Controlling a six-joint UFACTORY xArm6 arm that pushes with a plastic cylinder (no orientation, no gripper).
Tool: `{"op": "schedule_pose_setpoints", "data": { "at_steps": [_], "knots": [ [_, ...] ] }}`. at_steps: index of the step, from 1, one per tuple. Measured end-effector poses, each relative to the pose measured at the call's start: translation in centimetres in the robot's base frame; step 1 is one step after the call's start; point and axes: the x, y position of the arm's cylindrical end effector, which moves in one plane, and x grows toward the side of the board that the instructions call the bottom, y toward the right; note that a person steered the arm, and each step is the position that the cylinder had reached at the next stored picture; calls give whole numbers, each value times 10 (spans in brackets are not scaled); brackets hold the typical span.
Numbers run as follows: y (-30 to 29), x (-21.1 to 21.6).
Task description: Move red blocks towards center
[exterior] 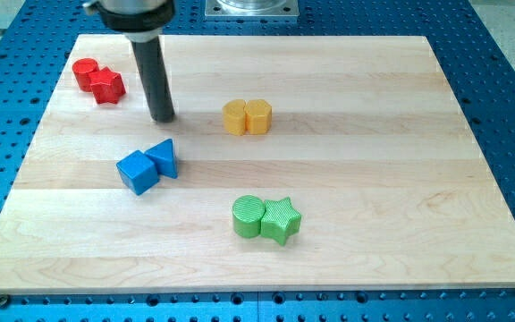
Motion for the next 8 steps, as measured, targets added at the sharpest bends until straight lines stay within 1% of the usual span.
{"op": "schedule_pose_setpoints", "data": {
  "at_steps": [1,2,3,4,5,6,7,8],
  "knots": [
    [-129,20],
    [-152,-37],
    [-128,-98],
    [-84,-61],
    [-54,-20],
    [-45,-56],
    [-99,-75],
    [-133,-41]
  ]
}}
